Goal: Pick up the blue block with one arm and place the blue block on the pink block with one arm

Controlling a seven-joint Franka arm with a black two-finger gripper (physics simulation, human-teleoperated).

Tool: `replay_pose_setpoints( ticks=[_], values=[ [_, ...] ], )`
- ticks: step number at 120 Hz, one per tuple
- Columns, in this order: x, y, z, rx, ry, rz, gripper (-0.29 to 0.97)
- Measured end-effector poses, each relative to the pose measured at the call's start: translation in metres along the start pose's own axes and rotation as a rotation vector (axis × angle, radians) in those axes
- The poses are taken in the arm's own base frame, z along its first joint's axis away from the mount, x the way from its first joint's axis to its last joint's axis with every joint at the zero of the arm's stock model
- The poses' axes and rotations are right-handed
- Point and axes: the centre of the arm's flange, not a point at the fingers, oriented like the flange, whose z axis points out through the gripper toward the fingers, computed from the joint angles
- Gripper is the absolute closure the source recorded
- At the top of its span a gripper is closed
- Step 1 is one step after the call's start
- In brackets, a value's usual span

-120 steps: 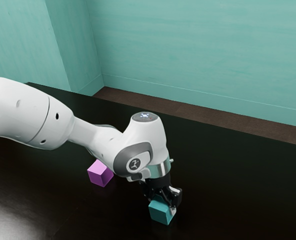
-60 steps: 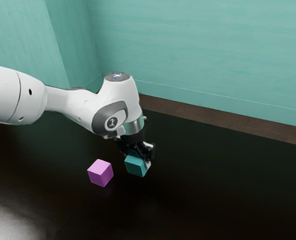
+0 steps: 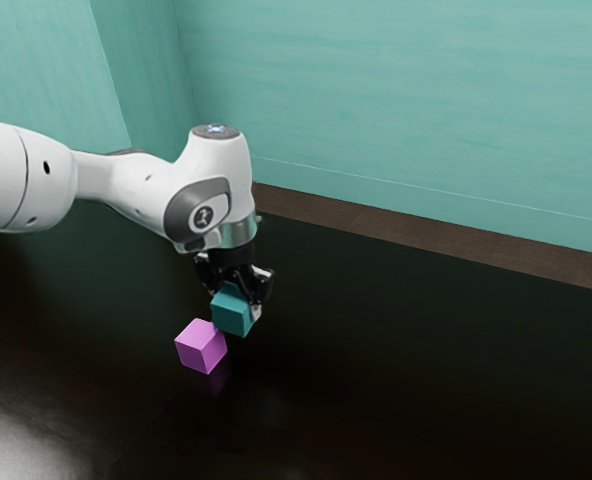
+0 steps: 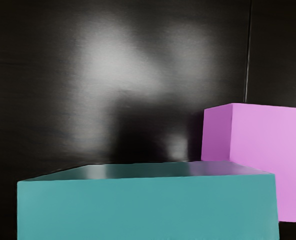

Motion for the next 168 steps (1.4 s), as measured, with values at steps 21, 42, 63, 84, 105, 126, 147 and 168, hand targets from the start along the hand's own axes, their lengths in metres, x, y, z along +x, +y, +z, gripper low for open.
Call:
replay_pose_setpoints(
  ticks=[21,42,63,84,105,126,147,168],
  values=[
    [-0.004,0.017,-0.010,0.009,-0.031,-0.032,0.31],
    [0.006,0.034,-0.012,0.018,-0.043,-0.058,0.31],
    [0.014,0.042,-0.008,0.021,-0.048,-0.068,0.31],
    [0.032,0.048,-0.007,0.031,-0.045,-0.072,0.31],
    [0.040,0.056,-0.008,0.036,-0.047,-0.083,0.31],
    [0.046,0.061,-0.024,0.050,-0.071,-0.088,0.31],
    [0.053,0.064,-0.002,0.041,-0.032,-0.093,0.31],
    [0.053,0.066,0.010,0.034,-0.018,-0.099,0.31]
  ],
)
